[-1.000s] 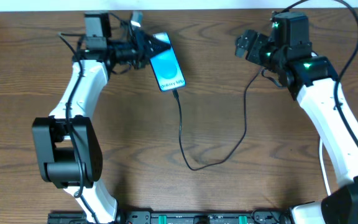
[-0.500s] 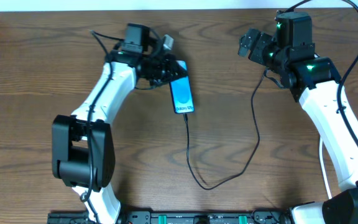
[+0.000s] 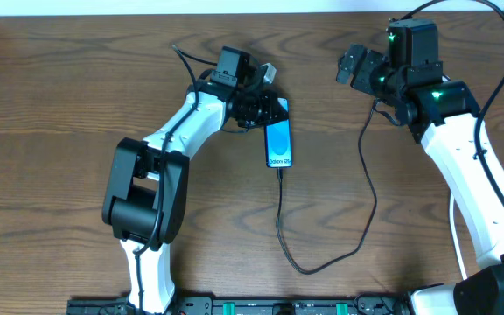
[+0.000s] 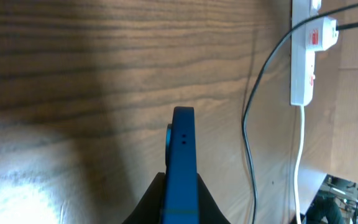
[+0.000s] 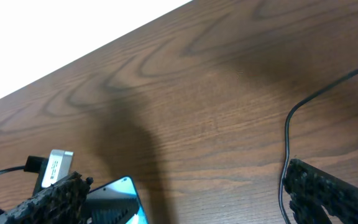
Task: Plug charger to phone and switch on socket
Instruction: 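Lower the phone with the left gripper onto the table center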
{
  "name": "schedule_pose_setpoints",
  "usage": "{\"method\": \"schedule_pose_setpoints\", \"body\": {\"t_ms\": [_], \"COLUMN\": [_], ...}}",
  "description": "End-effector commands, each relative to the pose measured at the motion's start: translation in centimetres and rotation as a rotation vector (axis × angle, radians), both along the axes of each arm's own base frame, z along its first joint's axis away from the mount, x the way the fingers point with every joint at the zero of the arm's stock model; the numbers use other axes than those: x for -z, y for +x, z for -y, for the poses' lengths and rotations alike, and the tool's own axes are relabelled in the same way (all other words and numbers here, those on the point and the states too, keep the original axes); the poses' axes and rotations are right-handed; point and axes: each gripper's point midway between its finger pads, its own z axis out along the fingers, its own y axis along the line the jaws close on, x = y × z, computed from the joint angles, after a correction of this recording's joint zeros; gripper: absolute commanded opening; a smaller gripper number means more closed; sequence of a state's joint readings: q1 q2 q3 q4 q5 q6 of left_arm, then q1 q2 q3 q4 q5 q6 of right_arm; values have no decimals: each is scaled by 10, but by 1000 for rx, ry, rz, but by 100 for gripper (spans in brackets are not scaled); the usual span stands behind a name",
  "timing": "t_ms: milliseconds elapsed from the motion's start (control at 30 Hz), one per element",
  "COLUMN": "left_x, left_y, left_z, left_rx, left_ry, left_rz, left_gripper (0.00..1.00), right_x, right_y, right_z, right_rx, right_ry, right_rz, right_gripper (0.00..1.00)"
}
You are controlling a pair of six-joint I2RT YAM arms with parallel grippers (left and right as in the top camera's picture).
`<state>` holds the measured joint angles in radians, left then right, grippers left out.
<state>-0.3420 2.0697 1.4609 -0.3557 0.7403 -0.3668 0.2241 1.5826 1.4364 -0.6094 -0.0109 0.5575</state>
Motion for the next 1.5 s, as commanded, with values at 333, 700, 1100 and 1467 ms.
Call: {"method": "schedule_pose_setpoints", "body": {"t_ms": [333, 700, 1100, 1467], "left_x": [44, 57, 59, 61], "left_y": [2, -6, -12, -11], "left_z": [-2, -3, -4, -6], "left_rx": [-85, -80, -78, -85], "left_ry": [45, 66, 76, 90], "left_rz": [-128, -176, -199, -197], "left_gripper": [7, 7, 22, 29], "right_x": [2, 5, 5, 5], "right_y": [0, 0, 0, 0], "right_z": [3, 3, 3, 3], "right_rx": [-2, -2, -2, -2], "right_ry": [-23, -24, -24, -24], "right_rz": [-5, -13, -12, -13], "right_gripper": [99, 99, 99, 99]}}
